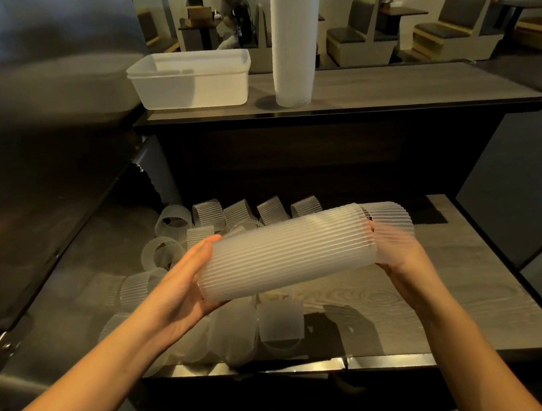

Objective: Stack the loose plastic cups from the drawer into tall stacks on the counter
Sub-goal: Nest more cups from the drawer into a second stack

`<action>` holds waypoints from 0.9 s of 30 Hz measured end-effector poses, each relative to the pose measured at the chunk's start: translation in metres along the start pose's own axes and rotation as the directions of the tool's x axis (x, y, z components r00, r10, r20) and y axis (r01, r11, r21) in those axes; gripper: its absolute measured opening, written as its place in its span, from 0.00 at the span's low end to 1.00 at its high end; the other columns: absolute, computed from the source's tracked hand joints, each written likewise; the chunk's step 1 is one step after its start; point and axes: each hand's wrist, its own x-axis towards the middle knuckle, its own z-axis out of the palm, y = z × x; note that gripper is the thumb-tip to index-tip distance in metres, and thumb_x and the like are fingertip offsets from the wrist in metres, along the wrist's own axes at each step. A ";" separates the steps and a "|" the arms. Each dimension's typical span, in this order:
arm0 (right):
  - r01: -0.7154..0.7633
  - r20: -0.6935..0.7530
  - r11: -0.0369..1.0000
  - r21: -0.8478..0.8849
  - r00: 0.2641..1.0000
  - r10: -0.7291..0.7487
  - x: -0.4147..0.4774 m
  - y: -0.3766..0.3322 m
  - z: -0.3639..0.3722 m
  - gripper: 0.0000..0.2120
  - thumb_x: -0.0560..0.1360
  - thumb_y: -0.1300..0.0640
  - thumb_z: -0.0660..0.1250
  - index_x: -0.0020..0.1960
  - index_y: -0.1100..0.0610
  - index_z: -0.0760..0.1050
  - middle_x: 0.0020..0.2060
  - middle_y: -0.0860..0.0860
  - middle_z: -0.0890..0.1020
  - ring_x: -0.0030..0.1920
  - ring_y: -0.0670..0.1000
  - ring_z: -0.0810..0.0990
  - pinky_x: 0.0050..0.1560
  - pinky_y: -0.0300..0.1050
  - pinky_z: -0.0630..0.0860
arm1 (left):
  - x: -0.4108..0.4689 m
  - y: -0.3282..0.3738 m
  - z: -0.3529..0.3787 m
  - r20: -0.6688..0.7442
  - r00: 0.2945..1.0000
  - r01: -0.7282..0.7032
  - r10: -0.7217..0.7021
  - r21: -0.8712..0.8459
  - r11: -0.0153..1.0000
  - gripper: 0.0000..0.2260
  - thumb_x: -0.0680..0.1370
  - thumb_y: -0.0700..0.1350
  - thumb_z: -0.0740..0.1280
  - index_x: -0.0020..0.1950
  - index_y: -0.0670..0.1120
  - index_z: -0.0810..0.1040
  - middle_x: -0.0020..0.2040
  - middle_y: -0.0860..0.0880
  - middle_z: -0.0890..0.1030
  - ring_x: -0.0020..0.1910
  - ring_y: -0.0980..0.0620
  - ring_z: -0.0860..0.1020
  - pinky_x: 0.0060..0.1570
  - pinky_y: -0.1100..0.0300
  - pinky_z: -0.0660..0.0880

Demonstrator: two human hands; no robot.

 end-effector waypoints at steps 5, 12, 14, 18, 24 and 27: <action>0.007 -0.069 0.987 -0.158 0.997 -0.018 0.003 -0.003 0.002 0.08 0.72 0.56 0.66 0.51 0.49 0.78 0.49 0.52 0.82 0.53 0.51 0.80 0.58 0.54 0.74 | 0.002 0.000 -0.001 -0.009 1.000 -0.011 0.011 0.014 1.000 0.16 0.69 0.51 0.65 0.56 0.52 0.77 0.55 0.47 0.77 0.54 0.47 0.77 0.50 0.50 0.79; -0.006 -0.095 0.962 -0.273 0.995 -0.021 0.004 -0.002 -0.004 0.06 0.74 0.58 0.65 0.47 0.48 0.77 0.45 0.50 0.82 0.50 0.51 0.79 0.50 0.48 0.76 | 0.001 0.000 -0.002 -0.010 1.000 -0.014 0.014 0.020 1.000 0.17 0.69 0.51 0.64 0.57 0.52 0.77 0.56 0.48 0.78 0.55 0.48 0.76 0.53 0.50 0.75; 0.022 -0.086 0.959 -0.283 0.995 -0.049 0.002 -0.007 -0.003 0.07 0.73 0.60 0.65 0.45 0.48 0.76 0.42 0.48 0.81 0.47 0.49 0.79 0.46 0.43 0.74 | 0.001 0.000 -0.002 -0.006 1.000 -0.015 0.015 0.029 0.999 0.17 0.69 0.51 0.64 0.57 0.51 0.77 0.55 0.48 0.78 0.55 0.48 0.76 0.53 0.51 0.75; 0.047 -0.048 0.945 -0.322 0.997 -0.066 -0.001 -0.015 0.006 0.10 0.72 0.61 0.67 0.43 0.45 0.75 0.41 0.44 0.80 0.45 0.42 0.78 0.43 0.39 0.72 | 0.002 0.000 -0.001 -0.004 1.000 -0.002 0.003 0.022 1.000 0.18 0.69 0.50 0.64 0.58 0.51 0.77 0.55 0.48 0.78 0.55 0.47 0.76 0.54 0.50 0.75; 0.042 -0.048 0.936 -0.349 0.997 -0.062 -0.001 -0.007 0.022 0.06 0.74 0.60 0.65 0.49 0.54 0.77 0.39 0.45 0.79 0.43 0.43 0.77 0.40 0.37 0.71 | 0.004 -0.001 -0.003 -0.010 1.000 0.004 -0.004 0.021 1.000 0.18 0.69 0.51 0.64 0.58 0.51 0.76 0.57 0.47 0.77 0.55 0.47 0.76 0.50 0.51 0.76; -0.029 -0.122 0.970 -0.242 0.993 0.000 0.000 0.002 0.021 0.07 0.77 0.57 0.62 0.44 0.55 0.77 0.38 0.52 0.80 0.40 0.48 0.77 0.42 0.43 0.73 | 0.004 -0.001 -0.004 -0.010 1.000 0.007 -0.007 0.025 1.000 0.18 0.69 0.51 0.65 0.58 0.51 0.76 0.57 0.47 0.77 0.55 0.47 0.76 0.48 0.52 0.77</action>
